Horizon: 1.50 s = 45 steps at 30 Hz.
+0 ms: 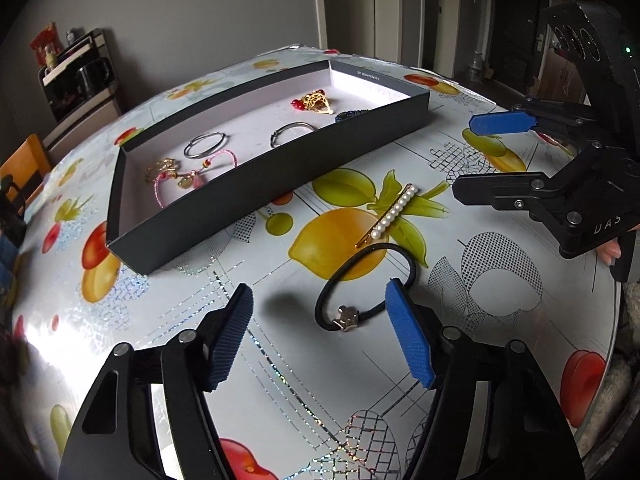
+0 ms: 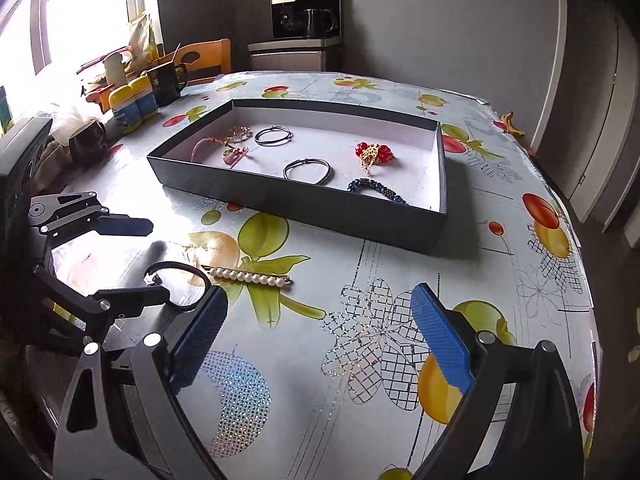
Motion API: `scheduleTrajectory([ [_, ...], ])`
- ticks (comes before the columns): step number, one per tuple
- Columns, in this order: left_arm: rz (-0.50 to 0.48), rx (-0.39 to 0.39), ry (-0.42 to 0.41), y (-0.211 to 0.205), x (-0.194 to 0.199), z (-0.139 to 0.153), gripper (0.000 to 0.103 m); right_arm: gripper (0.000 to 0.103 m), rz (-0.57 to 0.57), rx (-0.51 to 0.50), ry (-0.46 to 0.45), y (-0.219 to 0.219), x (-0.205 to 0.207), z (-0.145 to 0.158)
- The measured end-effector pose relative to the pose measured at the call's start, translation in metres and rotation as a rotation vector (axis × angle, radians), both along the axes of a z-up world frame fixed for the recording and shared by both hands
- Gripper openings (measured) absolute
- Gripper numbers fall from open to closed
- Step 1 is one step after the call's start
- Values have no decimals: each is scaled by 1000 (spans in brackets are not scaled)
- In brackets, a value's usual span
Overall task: Organize jewelry
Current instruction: 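Grasp the black hair tie with the left tool while the right tool grasps the pearl hair clip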
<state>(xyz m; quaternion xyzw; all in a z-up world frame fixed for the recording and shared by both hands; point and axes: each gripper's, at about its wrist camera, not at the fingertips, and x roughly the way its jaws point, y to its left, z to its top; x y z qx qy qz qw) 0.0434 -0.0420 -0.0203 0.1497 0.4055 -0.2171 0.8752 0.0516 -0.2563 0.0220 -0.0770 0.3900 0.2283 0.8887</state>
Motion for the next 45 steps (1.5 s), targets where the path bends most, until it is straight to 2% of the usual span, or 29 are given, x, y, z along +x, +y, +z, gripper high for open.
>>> scheduleTrajectory([
  [7, -43, -23, 14, -2, -5, 0, 39, 91, 12, -1, 6, 4, -2, 1],
  [15, -72, -34, 23, -2, -9, 0, 20, 90, 52, -11, 8, 17, -6, 4],
  [16, -74, -30, 20, -2, -10, 0, 15, 89, 54, -12, 11, 18, -5, 3],
  [17, -76, -26, 17, -1, -11, 0, 10, 84, 55, -12, 14, 19, -5, 2],
  [20, -69, -23, 13, 3, -10, 0, 7, 76, 50, -7, 34, 21, -1, -1],
  [23, -10, -12, -4, 12, -4, 1, 0, 68, 57, -23, 49, 26, 2, -3],
  [28, 73, -52, -15, 35, 7, 7, 0, 65, 126, -96, 45, 45, 6, -5],
  [33, 49, -71, -10, 35, 6, 8, 0, 65, 238, -173, 49, 64, 9, -9],
  [36, 43, -62, -10, 34, 5, 7, 0, 64, 259, -220, 43, 66, 12, -13],
  [40, 34, -70, -5, 33, 4, 7, 0, 51, 288, -192, 71, 63, 19, -16],
  [44, 17, -74, 2, 31, 2, 6, 0, 28, 322, -134, 117, 61, 18, -16],
  [45, 11, -76, 4, 30, 2, 6, 0, 26, 326, -124, 126, 61, 17, -16],
])
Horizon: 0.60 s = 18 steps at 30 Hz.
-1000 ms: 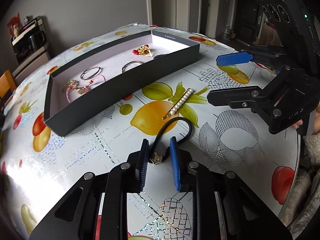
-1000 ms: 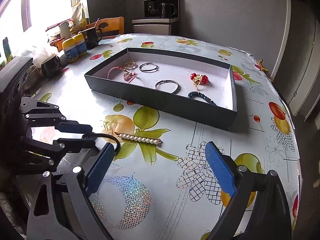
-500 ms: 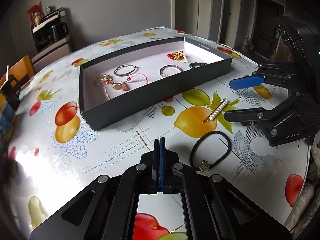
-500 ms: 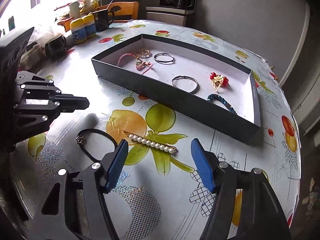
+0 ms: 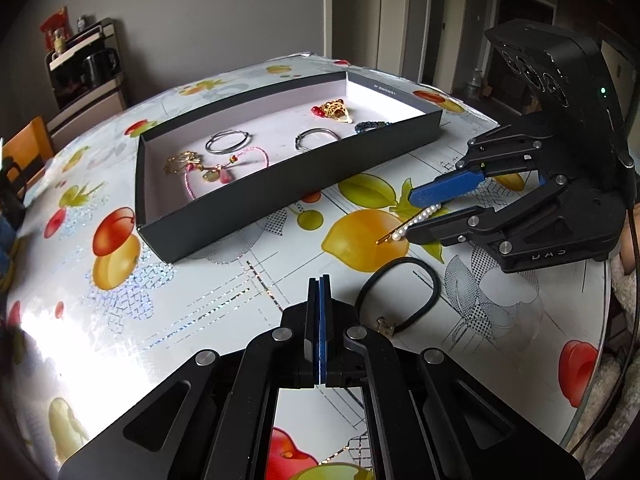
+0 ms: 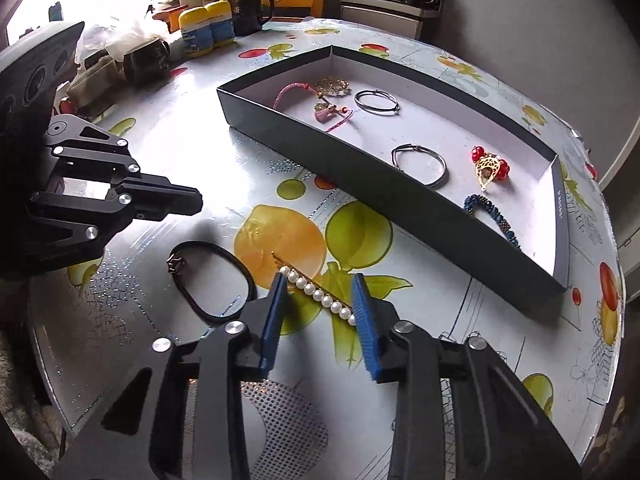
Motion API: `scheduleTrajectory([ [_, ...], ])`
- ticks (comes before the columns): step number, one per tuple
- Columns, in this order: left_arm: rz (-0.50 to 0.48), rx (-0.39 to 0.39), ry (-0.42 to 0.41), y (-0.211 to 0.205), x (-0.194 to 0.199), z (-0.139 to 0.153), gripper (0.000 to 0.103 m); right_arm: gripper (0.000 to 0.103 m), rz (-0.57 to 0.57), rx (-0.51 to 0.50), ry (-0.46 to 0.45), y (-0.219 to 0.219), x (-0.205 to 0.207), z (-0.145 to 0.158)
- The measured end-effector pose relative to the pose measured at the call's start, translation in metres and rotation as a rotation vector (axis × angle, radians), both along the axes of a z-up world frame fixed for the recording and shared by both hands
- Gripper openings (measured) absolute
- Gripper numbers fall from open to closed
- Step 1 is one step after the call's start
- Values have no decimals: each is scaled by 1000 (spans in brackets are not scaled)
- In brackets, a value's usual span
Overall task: Organize jewelry
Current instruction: 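Grasp the black hair tie with the left tool while the right tool grasps the pearl hair clip, then carry the hair tie and pearl clip into the black box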
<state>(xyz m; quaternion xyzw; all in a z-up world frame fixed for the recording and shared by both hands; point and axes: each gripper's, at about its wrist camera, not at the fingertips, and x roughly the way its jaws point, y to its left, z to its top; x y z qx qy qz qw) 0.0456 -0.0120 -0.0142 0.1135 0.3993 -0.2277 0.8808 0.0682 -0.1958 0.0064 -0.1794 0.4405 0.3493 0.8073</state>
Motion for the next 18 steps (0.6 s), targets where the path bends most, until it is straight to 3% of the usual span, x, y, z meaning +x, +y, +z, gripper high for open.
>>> scheduleTrajectory([
  [3, -24, -24, 7, -1, -2, 2, 1, 18, -5, 3, 16, -2, -7, 1],
  [5, -45, -40, 14, -2, -4, 2, 15, 9, -13, 3, 15, -4, -13, 1],
  [7, -58, -29, 5, -6, -7, 2, 27, 8, -43, 2, -4, -8, -18, 1],
  [13, -113, -22, 32, -14, -11, -1, 29, 8, -114, 50, -19, -23, -24, 3],
  [18, -95, 16, 38, -18, -9, -8, 29, 8, -114, 58, -37, -26, -33, 8],
])
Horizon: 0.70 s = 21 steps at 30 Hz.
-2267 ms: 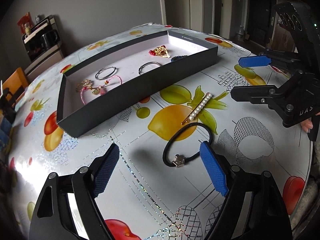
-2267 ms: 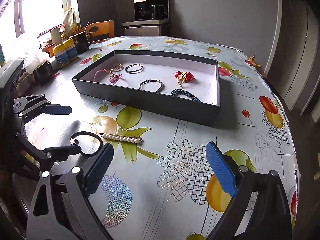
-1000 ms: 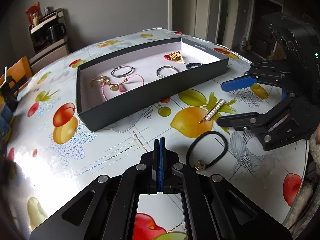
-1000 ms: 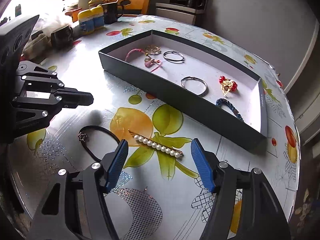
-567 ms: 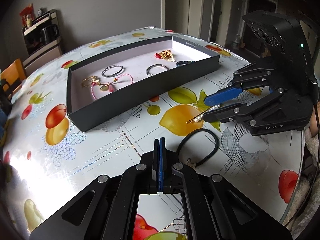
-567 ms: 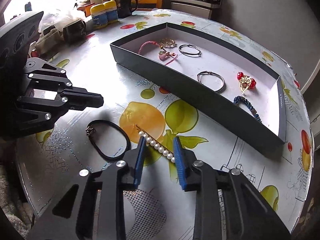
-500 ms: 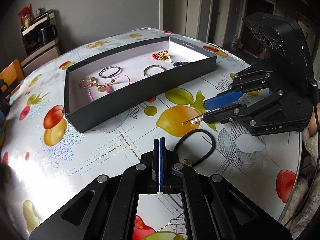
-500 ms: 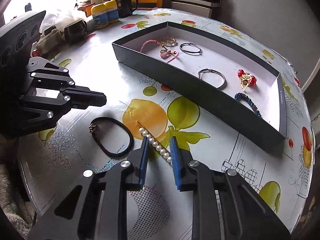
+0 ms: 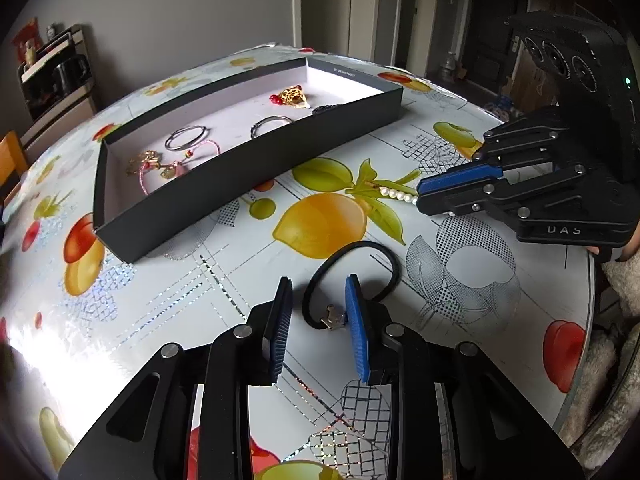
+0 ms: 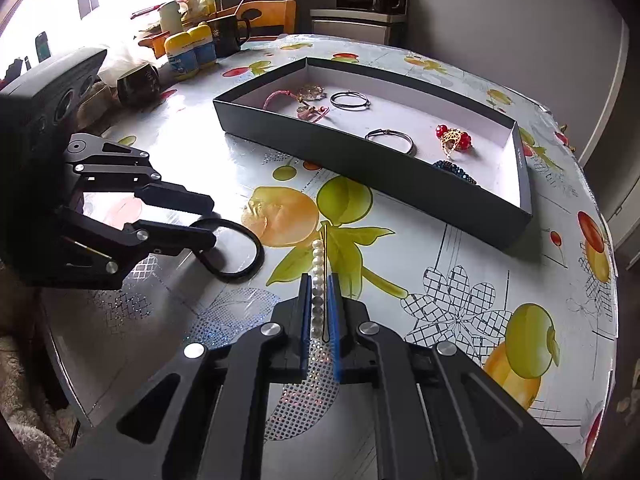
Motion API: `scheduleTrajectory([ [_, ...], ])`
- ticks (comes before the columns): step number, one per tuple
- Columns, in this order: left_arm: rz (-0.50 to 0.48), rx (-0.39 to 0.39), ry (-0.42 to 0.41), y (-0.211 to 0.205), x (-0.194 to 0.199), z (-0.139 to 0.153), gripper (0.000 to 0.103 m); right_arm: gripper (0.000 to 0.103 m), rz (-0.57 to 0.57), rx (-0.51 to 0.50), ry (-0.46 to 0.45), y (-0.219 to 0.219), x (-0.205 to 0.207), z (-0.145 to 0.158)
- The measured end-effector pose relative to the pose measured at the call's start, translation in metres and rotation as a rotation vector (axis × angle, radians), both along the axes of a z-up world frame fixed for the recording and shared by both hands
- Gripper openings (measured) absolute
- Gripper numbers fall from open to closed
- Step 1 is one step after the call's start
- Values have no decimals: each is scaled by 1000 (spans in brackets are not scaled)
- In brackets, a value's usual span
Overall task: Organize jewelry
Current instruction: 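Carry the hair tie and pearl clip into the black box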
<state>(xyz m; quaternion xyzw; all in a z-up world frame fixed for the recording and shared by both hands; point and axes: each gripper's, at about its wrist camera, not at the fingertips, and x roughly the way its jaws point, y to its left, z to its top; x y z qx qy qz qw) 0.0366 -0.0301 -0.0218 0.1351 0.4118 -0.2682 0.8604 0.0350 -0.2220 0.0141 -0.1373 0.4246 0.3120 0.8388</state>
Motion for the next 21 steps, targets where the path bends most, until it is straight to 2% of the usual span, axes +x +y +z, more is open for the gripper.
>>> scheduleTrajectory([
  [1, 2, 9, -7, -2, -1, 0, 28, 8, 0, 2, -4, 0, -1, 1],
  [3, 1, 19, -14, -6, -2, -1, 18, 8, -5, 11, -11, -1, -4, 3],
  [4, -4, 24, -17, -8, -2, -1, 7, 8, -5, 14, -12, -1, -5, 3],
  [5, -11, 32, -23, -10, -3, -1, 2, 8, -8, 14, -18, -1, -6, 4],
  [9, -25, 70, -53, -16, -8, 0, 2, 8, -25, 30, -37, -5, -8, 11],
  [12, -25, 42, -47, -13, -8, 5, 2, 8, -42, 41, -58, -10, -9, 19],
  [17, -10, -23, -85, -2, -8, 37, 2, 8, -47, 46, -98, -13, -9, 33],
  [21, 7, -18, -126, 2, 4, 61, 2, 8, -55, 44, -131, -11, 1, 45],
])
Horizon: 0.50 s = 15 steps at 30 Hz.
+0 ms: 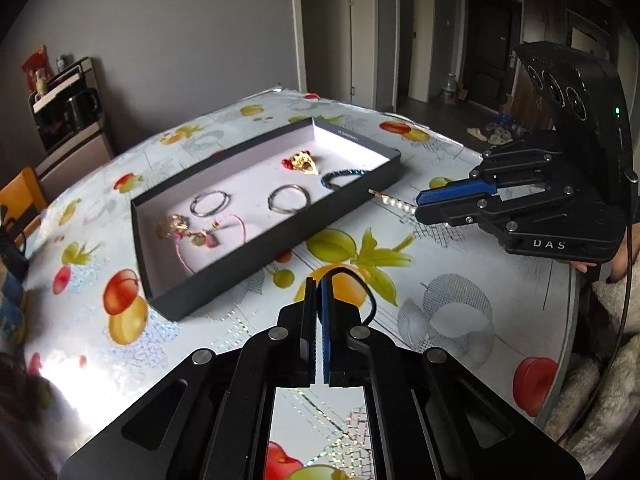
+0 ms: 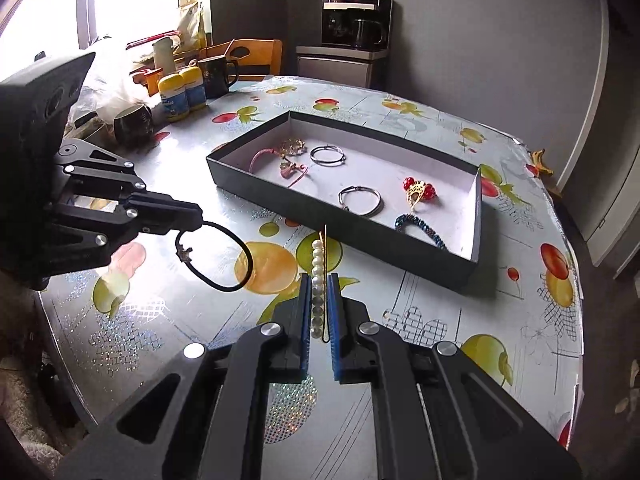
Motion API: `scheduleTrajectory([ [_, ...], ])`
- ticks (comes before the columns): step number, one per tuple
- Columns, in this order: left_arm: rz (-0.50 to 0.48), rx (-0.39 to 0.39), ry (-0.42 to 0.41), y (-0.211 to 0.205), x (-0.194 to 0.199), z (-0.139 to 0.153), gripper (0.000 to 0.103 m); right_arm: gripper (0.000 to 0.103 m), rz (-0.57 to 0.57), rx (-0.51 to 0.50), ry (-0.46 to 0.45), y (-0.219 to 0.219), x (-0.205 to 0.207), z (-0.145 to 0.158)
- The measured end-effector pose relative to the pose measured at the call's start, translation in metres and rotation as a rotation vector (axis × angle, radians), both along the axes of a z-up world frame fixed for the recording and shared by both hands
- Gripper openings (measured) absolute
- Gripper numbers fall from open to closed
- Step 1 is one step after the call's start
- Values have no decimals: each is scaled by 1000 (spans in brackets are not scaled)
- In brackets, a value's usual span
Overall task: Organize jewelry
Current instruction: 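Carry the hair tie and pearl clip into the black box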
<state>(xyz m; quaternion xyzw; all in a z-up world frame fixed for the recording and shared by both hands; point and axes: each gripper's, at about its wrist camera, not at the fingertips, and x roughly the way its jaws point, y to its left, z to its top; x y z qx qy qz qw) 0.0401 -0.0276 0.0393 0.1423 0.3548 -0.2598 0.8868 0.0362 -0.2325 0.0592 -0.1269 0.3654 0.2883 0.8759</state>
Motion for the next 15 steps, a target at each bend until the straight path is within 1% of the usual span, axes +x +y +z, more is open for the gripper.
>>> scheduleTrajectory([
  [4, 37, 2, -52, 1, 23, 23, 2, 8, -17, 16, -32, 1, 19, 16],
  [7, 86, -11, -73, 4, 51, 35, 2, 8, -48, 37, -49, -1, 42, 27],
  [11, 140, -50, -72, 2, 90, 42, 2, 8, -117, 113, -37, -9, 81, 38],
  [15, 184, -75, -42, -4, 130, 39, 2, 8, -199, 170, -21, -19, 121, 40],
])
